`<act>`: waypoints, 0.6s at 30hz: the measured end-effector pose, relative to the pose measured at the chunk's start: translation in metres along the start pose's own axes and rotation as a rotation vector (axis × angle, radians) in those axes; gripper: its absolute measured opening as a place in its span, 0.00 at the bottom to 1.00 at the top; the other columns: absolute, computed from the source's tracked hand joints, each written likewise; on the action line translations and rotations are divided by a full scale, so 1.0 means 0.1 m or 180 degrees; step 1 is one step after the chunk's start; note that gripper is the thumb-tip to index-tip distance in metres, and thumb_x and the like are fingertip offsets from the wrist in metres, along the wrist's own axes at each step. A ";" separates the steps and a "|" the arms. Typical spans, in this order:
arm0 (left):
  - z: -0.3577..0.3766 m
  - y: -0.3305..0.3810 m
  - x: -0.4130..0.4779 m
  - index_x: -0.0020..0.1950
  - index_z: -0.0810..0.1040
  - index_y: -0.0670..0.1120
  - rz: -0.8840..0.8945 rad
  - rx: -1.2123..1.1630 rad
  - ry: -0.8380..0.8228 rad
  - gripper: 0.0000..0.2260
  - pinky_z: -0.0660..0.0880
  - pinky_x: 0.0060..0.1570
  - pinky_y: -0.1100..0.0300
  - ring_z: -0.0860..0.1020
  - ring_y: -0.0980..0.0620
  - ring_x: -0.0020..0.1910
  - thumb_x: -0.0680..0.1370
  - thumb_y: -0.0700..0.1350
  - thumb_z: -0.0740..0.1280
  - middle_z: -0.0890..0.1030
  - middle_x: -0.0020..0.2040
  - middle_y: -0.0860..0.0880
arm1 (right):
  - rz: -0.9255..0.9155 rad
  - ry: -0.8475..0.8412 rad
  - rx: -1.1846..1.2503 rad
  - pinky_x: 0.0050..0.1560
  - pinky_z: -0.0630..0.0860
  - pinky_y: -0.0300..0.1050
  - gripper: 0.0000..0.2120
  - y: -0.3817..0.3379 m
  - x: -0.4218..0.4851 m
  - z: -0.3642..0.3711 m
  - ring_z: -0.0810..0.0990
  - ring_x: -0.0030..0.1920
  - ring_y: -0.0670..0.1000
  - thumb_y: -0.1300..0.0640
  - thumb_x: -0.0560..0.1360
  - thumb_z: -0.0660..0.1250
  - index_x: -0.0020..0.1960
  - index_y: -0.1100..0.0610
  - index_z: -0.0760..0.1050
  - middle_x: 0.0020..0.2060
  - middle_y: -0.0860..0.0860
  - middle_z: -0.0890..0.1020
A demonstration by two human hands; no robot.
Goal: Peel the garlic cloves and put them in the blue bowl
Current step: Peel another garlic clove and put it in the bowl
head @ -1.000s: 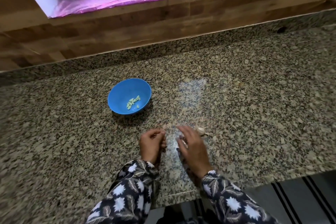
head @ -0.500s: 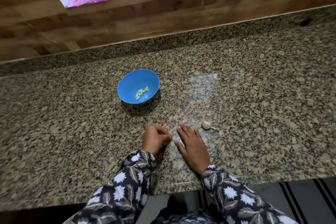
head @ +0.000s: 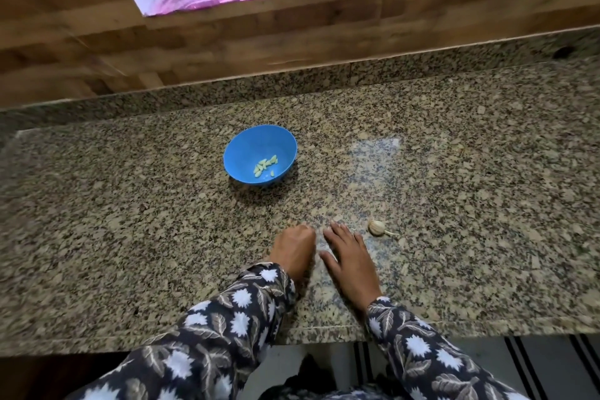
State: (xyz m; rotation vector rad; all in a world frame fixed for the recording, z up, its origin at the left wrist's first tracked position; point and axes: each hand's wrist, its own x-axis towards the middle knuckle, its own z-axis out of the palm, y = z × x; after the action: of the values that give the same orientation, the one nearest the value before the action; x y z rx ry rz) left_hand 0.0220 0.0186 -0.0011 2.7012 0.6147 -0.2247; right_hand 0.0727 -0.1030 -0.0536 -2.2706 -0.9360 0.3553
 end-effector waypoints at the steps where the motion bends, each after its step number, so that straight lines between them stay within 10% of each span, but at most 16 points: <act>1: -0.02 -0.08 0.03 0.52 0.80 0.41 -0.0233 -0.0391 0.0059 0.06 0.77 0.53 0.57 0.79 0.50 0.48 0.77 0.39 0.65 0.81 0.49 0.45 | 0.0096 0.0054 0.0361 0.69 0.53 0.37 0.20 -0.02 0.02 -0.02 0.59 0.70 0.42 0.50 0.79 0.58 0.70 0.49 0.65 0.70 0.44 0.63; 6: -0.15 -0.26 0.00 0.49 0.84 0.41 -0.0585 -0.2025 0.0229 0.07 0.74 0.43 0.71 0.79 0.61 0.39 0.71 0.37 0.72 0.83 0.44 0.49 | 0.0409 -0.0357 0.1607 0.49 0.77 0.37 0.11 -0.18 0.21 -0.18 0.80 0.48 0.44 0.57 0.75 0.66 0.56 0.57 0.79 0.50 0.49 0.83; 10: -0.21 -0.20 -0.08 0.44 0.84 0.41 -0.0374 -0.2332 0.0330 0.06 0.77 0.41 0.68 0.80 0.58 0.37 0.70 0.33 0.72 0.83 0.39 0.50 | 0.0798 -0.0940 0.2646 0.23 0.74 0.37 0.07 -0.22 0.24 -0.30 0.79 0.26 0.46 0.62 0.75 0.66 0.50 0.64 0.79 0.32 0.48 0.82; 18: -0.24 -0.29 -0.17 0.47 0.78 0.44 0.1013 -0.1129 0.0577 0.04 0.80 0.46 0.58 0.81 0.55 0.41 0.74 0.39 0.70 0.83 0.42 0.49 | 0.0602 -0.1800 0.2716 0.27 0.69 0.37 0.05 -0.13 0.28 -0.48 0.77 0.28 0.45 0.60 0.74 0.67 0.46 0.60 0.81 0.37 0.50 0.84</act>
State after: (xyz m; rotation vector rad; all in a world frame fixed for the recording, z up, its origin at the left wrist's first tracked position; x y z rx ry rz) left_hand -0.0043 0.0451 0.0156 2.4392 0.2353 0.1962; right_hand 0.1082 -0.0983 -0.0091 -1.4702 -0.6308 1.2585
